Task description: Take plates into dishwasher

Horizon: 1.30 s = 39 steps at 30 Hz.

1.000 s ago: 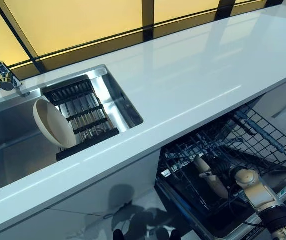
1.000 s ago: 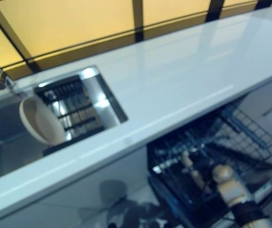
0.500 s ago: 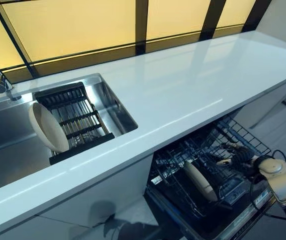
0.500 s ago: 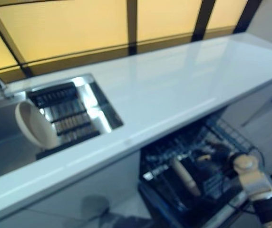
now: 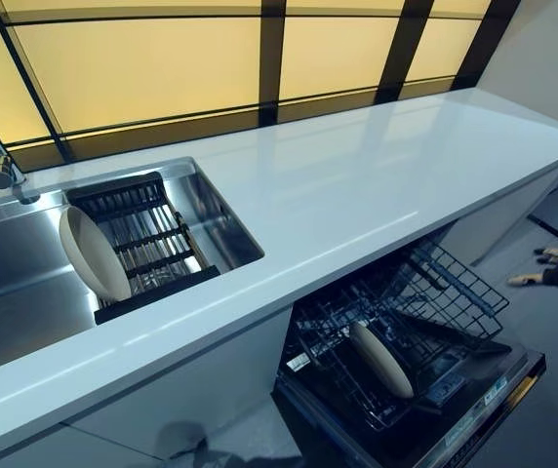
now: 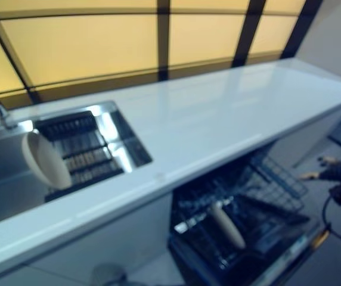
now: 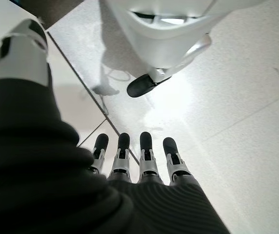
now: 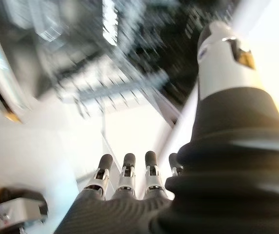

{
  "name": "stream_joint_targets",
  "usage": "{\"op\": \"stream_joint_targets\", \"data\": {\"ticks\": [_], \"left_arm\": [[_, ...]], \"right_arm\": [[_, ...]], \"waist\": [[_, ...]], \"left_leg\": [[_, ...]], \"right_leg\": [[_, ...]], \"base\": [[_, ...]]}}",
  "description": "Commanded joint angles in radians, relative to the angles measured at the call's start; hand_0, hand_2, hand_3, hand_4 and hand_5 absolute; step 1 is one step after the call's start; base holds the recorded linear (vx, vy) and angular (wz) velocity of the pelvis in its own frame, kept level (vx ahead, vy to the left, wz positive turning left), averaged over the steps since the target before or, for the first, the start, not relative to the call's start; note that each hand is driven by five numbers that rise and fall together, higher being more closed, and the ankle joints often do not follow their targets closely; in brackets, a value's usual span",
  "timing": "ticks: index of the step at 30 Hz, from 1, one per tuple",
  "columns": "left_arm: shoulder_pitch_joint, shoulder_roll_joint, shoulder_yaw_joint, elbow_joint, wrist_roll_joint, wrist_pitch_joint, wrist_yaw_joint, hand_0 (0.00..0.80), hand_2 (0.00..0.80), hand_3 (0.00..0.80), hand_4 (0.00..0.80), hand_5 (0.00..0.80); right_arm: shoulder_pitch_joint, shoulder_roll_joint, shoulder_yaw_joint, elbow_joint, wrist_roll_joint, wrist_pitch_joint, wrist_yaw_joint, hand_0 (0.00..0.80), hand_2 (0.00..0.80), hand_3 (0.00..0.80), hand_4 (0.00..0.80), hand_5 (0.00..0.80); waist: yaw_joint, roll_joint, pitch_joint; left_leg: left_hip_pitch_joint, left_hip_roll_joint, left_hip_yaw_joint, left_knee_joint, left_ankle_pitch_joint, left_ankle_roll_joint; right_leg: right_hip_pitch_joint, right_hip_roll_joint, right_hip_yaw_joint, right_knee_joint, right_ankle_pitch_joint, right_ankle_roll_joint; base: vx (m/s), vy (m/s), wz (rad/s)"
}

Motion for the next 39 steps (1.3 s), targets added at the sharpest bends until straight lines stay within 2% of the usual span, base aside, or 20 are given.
{"op": "stream_joint_targets", "data": {"ticks": [1, 5, 10, 12, 16, 17, 18, 19, 21, 23, 24, 25, 26, 27, 30, 32, 33, 35, 39], "left_arm": [[-0.023, 0.043, -0.073, 0.056, 0.005, 0.01, 0.023, 0.0, 0.0, 0.0, 0.0, 0.0], [-0.037, 0.049, -0.083, 0.061, 0.006, 0.015, 0.033, 0.0, 0.0, 0.0, 0.0, 0.0], [-0.058, 0.059, -0.106, 0.053, -0.022, 0.022, 0.051, 0.0, 0.0, 0.0, 0.0, 0.0], [-0.059, 0.061, -0.115, 0.051, -0.039, 0.02, 0.061, 0.0, 0.0, 0.0, 0.0, 0.0], [-0.039, 0.056, -0.116, 0.033, -0.056, 0.025, 0.083, 0.0, 0.0, 0.0, 0.0, 0.0], [-0.036, 0.057, -0.116, 0.032, -0.058, 0.024, 0.084, 0.0, 0.0, 0.0, 0.0, 0.0], [-0.031, 0.058, -0.117, 0.034, -0.064, 0.018, 0.082, 0.0, 0.0, 0.0, 0.0, 0.0], [-0.031, 0.056, -0.115, 0.035, -0.065, 0.017, 0.083, 0.0, 0.0, 0.0, 0.0, 0.0], [-0.032, 0.049, -0.106, 0.038, -0.06, 0.018, 0.078, 0.0, 0.0, 0.0, 0.0, 0.0], [-0.04, 0.04, -0.101, 0.046, -0.042, 0.016, 0.072, 0.0, 0.0, 0.0, 0.0, 0.0], [-0.041, 0.037, -0.1, 0.049, -0.041, 0.014, 0.072, 0.0, 0.0, 0.0, 0.0, 0.0], [-0.041, 0.028, -0.093, 0.064, -0.046, -0.002, 0.075, 0.0, 0.0, 0.0, 0.0, 0.0], [-0.042, 0.027, -0.092, 0.067, -0.046, -0.002, 0.075, 0.0, 0.0, 0.0, 0.0, 0.0], [-0.048, 0.031, -0.087, 0.07, -0.044, 0.0, 0.07, 0.0, 0.0, 0.0, 0.0, 0.0], [-0.072, 0.031, -0.099, 0.063, -0.038, 0.014, 0.07, 0.0, 0.0, 0.0, 0.0, 0.0], [-0.092, 0.028, -0.12, 0.062, -0.048, 0.017, 0.077, 0.0, 0.0, 0.0, 0.0, 0.0], [-0.093, 0.027, -0.12, 0.062, -0.048, 0.017, 0.077, 0.0, 0.0, 0.0, 0.0, 0.0], [-0.093, 0.026, -0.143, 0.056, -0.054, 0.01, 0.068, 0.0, 0.0, 0.0, 0.0, 0.0], [-0.084, 0.019, -0.194, 0.046, -0.011, 0.021, 0.041, 0.0, 0.0, 0.0, 0.0, 0.0]], "right_arm": [[-0.096, -0.075, 0.0, 0.015, 0.079, -0.035, -0.096, 0.0, 0.0, 0.0, 0.0, 0.0], [-0.137, -0.069, 0.013, 0.039, 0.113, -0.078, -0.157, 0.0, 0.0, 0.0, 0.0, 0.0], [-0.259, -0.075, 0.091, 0.071, 0.135, -0.131, -0.273, 0.0, 0.0, 0.0, 0.0, 0.0], [-0.318, -0.082, 0.128, 0.08, 0.143, -0.14, -0.304, 0.0, 0.0, 0.0, 0.0, 0.0], [-0.463, -0.078, 0.236, 0.106, 0.135, -0.186, -0.338, 0.0, 0.0, 0.0, 0.0, 0.0], [-0.482, -0.076, 0.249, 0.109, 0.128, -0.189, -0.343, 0.0, 0.0, 0.0, 0.0, 0.0], [-0.549, -0.058, 0.302, 0.11, 0.11, -0.189, -0.365, 0.0, 0.0, 0.0, 0.0, 0.0], [-0.563, -0.056, 0.315, 0.112, 0.106, -0.189, -0.367, 0.0, 0.0, 0.0, 0.0, 0.0], [-0.634, -0.046, 0.378, 0.121, 0.093, -0.193, -0.4, 0.0, 0.0, 0.0, 0.0, 0.0], [-0.694, -0.054, 0.431, 0.139, 0.098, -0.198, -0.415, 0.0, 0.0, 0.0, 0.0, 0.0], [-0.707, -0.056, 0.443, 0.145, 0.103, -0.2, -0.416, 0.0, 0.0, 0.0, 0.0, 0.0], [-0.755, -0.06, 0.478, 0.165, 0.1, -0.224, -0.42, 0.0, 0.0, 0.0, 0.0, 0.0], [-0.766, -0.06, 0.483, 0.169, 0.102, -0.226, -0.418, 0.0, 0.0, 0.0, 0.0, 0.0], [-0.794, -0.062, 0.491, 0.17, 0.097, -0.229, -0.412, 0.0, 0.0, 0.0, 0.0, 0.0], [-0.829, -0.052, 0.513, 0.153, 0.076, -0.236, -0.405, 0.0, 0.0, 0.0, 0.0, 0.0], [-0.867, -0.029, 0.543, 0.138, 0.032, -0.248, -0.401, 0.0, 0.0, 0.0, 0.0, 0.0], [-0.87, -0.029, 0.546, 0.139, 0.032, -0.248, -0.401, 0.0, 0.0, 0.0, 0.0, 0.0], [-0.892, 0.004, 0.579, 0.122, 0.008, -0.255, -0.396, 0.0, 0.0, 0.0, 0.0, 0.0], [-0.874, 0.023, 0.601, 0.12, -0.164, -0.321, -0.433, 0.0, 0.0, 0.0, 0.0, 0.0]], "waist": [[0.057, -0.015, -0.038], [0.074, -0.015, -0.038], [0.101, -0.016, -0.04], [0.113, -0.014, -0.04], [0.151, 0.002, -0.034], [0.157, 0.003, -0.033], [0.175, -0.001, -0.028], [0.173, 0.001, -0.027], [0.182, -0.01, -0.027], [0.17, -0.04, -0.029], [0.167, -0.048, -0.028], [0.162, -0.076, -0.036], [0.16, -0.08, -0.039], [0.152, -0.08, -0.062], [0.151, -0.059, -0.078], [0.161, -0.056, -0.086], [0.16, -0.055, -0.086], [0.168, -0.052, -0.098], [0.169, -0.052, -0.113]], "left_leg": [[-0.13, 0.013, -0.017, -0.057, 0.157, -0.006], [-0.141, 0.004, -0.033, -0.058, 0.153, -0.003], [-0.152, 0.005, -0.042, -0.058, 0.161, -0.005], [-0.159, 0.014, -0.048, -0.057, 0.185, -0.015], [-0.197, 0.042, -0.067, -0.056, 0.296, -0.06], [-0.202, 0.041, -0.077, -0.055, 0.305, -0.063], [-0.199, 0.032, -0.108, -0.045, 0.302, -0.061], [-0.198, 0.031, -0.11, -0.042, 0.3, -0.06], [-0.192, 0.025, -0.137, 0.024, 0.264, -0.047], [-0.183, 0.02, -0.137, 0.178, 0.178, -0.024], [-0.182, 0.014, -0.148, 0.212, 0.151, -0.019], [-0.153, -0.026, -0.194, 0.257, 0.044, 0.019], [-0.136, -0.038, -0.202, 0.244, 0.018, 0.028], [-0.067, -0.061, -0.218, 0.146, -0.024, 0.037], [-0.007, -0.076, -0.234, 0.029, -0.004, 0.023], [0.003, -0.103, -0.261, -0.02, 0.003, 0.027], [0.003, -0.104, -0.261, -0.021, 0.004, 0.027], [0.004, -0.132, -0.285, -0.041, -0.002, 0.042], [0.003, -0.166, -0.357, -0.061, -0.005, 0.069]], "right_leg": [[0.072, 0.025, -0.027, 0.117, -0.131, -0.017], [0.078, 0.025, -0.03, 0.115, -0.134, -0.018], [0.084, 0.033, -0.051, 0.122, -0.148, -0.023], [0.084, 0.043, -0.059, 0.126, -0.154, -0.028], [0.097, 0.085, -0.071, 0.131, -0.163, -0.049], [0.098, 0.087, -0.07, 0.13, -0.161, -0.05], [0.097, 0.086, -0.07, 0.128, -0.153, -0.052], [0.098, 0.086, -0.07, 0.127, -0.153, -0.052], [0.097, 0.075, -0.078, 0.12, -0.147, -0.058], [0.079, 0.04, -0.104, 0.123, -0.134, -0.066], [0.078, 0.029, -0.108, 0.126, -0.135, -0.066], [0.052, -0.01, -0.105, 0.139, -0.119, -0.054], [0.047, -0.016, -0.103, 0.144, -0.118, -0.049], [0.025, -0.025, -0.104, 0.15, -0.104, -0.028], [0.012, -0.028, -0.123, 0.141, -0.081, -0.007], [0.009, -0.032, -0.126, 0.127, -0.069, 0.004], [0.009, -0.032, -0.127, 0.127, -0.069, 0.005], [-0.001, -0.034, -0.117, 0.127, -0.065, 0.013], [-0.001, -0.023, -0.046, 0.112, -0.062, 0.01]], "base": [[-0.011, -0.01, 0.11], [-0.055, -0.034, 0.06], [-0.103, -0.075, 0.1], [-0.087, -0.105, 0.08], [-0.045, -0.114, 0.17], [-0.092, -0.074, 0.33], [-0.076, -0.031, 0.19], [-0.117, -0.024, 0.17], [-0.137, -0.003, 0.17], [-0.187, 0.019, 0.23], [-0.183, 0.11, 0.46], [-0.108, 0.12, 0.47], [-0.119, 0.202, 0.36], [-0.042, 0.135, 0.12], [-0.026, 0.083, 0.29], [-0.024, 0.049, 0.5], [-0.009, 0.08, 0.15], [0.037, 0.079, 0.08], [0.114, 0.052, 0.55]]}}
